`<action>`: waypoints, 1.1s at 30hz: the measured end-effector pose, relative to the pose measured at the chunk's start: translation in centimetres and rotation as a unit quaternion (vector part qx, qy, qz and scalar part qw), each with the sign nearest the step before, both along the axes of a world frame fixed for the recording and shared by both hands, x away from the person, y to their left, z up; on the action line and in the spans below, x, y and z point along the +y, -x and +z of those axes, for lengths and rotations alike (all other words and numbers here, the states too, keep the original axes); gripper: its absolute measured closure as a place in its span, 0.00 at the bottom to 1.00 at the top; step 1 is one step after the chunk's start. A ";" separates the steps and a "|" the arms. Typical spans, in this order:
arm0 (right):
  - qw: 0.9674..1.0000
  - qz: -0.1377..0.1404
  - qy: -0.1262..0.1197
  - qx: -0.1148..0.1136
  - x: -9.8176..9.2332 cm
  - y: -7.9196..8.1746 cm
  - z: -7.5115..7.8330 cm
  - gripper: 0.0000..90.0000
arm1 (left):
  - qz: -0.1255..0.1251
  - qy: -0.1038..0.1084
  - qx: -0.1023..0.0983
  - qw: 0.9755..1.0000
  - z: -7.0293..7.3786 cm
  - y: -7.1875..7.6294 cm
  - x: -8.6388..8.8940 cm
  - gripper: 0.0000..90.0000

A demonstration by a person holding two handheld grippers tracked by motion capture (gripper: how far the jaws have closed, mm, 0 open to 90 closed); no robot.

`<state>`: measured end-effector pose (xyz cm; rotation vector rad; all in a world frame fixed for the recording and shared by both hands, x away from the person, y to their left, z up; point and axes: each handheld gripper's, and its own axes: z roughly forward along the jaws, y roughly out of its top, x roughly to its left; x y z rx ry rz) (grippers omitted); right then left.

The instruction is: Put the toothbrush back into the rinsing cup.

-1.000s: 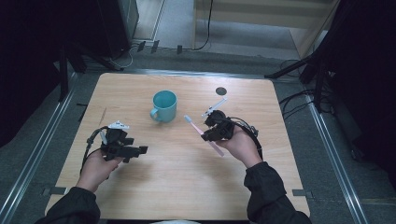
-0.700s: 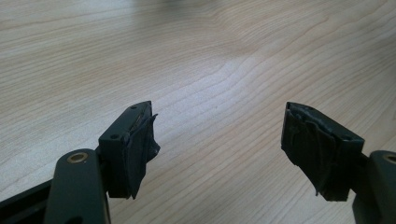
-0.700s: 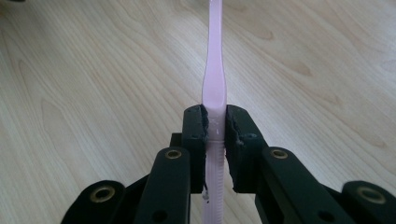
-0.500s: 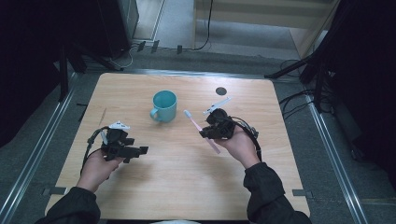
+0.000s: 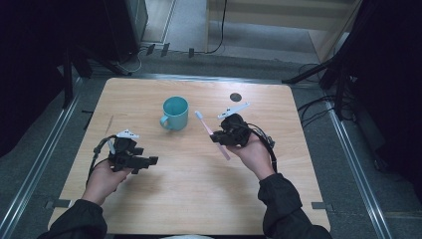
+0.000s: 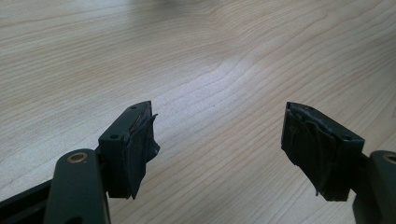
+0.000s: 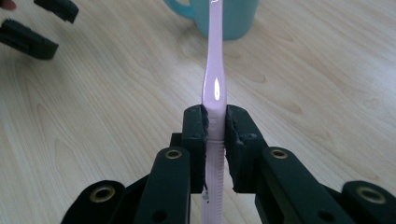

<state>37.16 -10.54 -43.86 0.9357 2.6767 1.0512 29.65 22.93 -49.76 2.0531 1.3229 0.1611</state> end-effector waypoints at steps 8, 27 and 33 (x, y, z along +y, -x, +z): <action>1.000 0.001 -0.014 -0.016 0.3 -0.2 0.7 0.88 | 0.001 0.001 -0.001 1.000 0.0 0.0 -0.1 0.28; 0.997 0.006 -0.059 -0.050 2.8 -0.7 2.7 0.88 | 0.003 0.005 -0.001 1.000 -0.1 0.1 0.0 0.28; 0.997 0.003 -0.059 -0.055 3.4 -1.2 3.1 0.88 | -0.004 0.002 0.003 1.000 -0.2 0.0 -0.2 0.28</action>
